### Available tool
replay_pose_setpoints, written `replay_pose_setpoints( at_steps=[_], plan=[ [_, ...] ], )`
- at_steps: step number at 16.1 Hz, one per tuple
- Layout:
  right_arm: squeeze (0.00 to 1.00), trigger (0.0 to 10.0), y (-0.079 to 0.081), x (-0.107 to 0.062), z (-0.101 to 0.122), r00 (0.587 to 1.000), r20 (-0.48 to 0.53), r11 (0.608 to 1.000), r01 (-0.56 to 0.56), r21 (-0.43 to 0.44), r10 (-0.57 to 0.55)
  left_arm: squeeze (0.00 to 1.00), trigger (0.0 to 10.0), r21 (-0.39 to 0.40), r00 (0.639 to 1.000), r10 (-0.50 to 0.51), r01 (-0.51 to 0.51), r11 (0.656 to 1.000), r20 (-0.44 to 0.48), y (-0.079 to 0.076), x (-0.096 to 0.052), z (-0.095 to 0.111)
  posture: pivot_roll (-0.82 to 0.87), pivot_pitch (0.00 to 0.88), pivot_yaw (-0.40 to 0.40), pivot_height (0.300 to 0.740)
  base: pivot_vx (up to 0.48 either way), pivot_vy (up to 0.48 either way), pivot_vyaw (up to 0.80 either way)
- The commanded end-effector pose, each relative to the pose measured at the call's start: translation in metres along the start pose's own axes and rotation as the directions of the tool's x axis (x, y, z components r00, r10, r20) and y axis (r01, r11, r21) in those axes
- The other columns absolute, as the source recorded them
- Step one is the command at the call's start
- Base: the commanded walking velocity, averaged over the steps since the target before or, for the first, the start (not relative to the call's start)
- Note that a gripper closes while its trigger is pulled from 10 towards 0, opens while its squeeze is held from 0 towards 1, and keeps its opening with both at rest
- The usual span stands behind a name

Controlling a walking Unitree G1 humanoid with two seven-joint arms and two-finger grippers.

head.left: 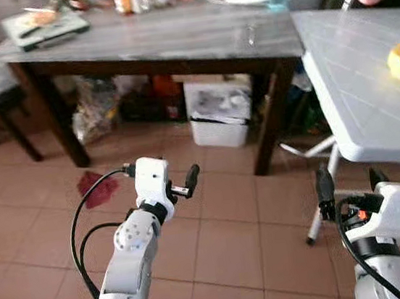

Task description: Setting the table

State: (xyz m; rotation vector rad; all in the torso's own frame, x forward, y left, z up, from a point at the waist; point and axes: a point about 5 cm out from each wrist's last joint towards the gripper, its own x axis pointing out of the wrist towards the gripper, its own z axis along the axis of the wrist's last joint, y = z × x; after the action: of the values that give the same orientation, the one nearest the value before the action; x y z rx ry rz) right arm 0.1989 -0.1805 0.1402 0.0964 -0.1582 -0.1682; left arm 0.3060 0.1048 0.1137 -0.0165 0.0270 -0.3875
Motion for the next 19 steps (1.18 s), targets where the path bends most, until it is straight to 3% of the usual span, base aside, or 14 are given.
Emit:
replay_pose_setpoints(
  at_steps=[1, 7, 13, 19],
  plan=[
    [0.00, 10.0, -0.002, -0.001, 0.004, 1.000, 0.007, 1.000, 0.002, -0.010, -0.001, 0.00, 10.0, 0.013, 1.000, -0.013, 0.013, 1.000, 0.006, -0.001, 0.000, 0.001, 0.00, 0.129, -0.022, 0.714, 0.000, 0.000, 0.00],
    [0.00, 10.0, -0.011, -0.002, 0.007, 1.000, 0.000, 0.999, 0.011, -0.038, -0.011, 0.00, 10.0, 0.017, 1.000, -0.016, 0.016, 1.000, -0.001, 0.000, -0.001, 0.000, -0.01, 0.140, -0.025, 0.714, 0.000, -0.179, 0.00],
    [0.00, 10.0, 0.000, 0.001, 0.004, 1.000, 0.005, 1.000, 0.004, -0.019, -0.004, 0.00, 10.0, 0.015, 1.000, -0.021, 0.021, 1.000, 0.000, 0.000, 0.000, 0.001, 0.00, 0.132, -0.010, 0.714, 0.000, -0.350, 0.00],
    [0.00, 10.0, -0.003, 0.001, 0.004, 1.000, 0.005, 1.000, 0.012, -0.027, -0.012, 0.00, 10.0, 0.014, 1.000, -0.030, 0.030, 0.999, 0.000, -0.003, 0.001, 0.000, -0.01, 0.131, -0.009, 0.714, 0.000, -0.356, 0.00]
  ],
)
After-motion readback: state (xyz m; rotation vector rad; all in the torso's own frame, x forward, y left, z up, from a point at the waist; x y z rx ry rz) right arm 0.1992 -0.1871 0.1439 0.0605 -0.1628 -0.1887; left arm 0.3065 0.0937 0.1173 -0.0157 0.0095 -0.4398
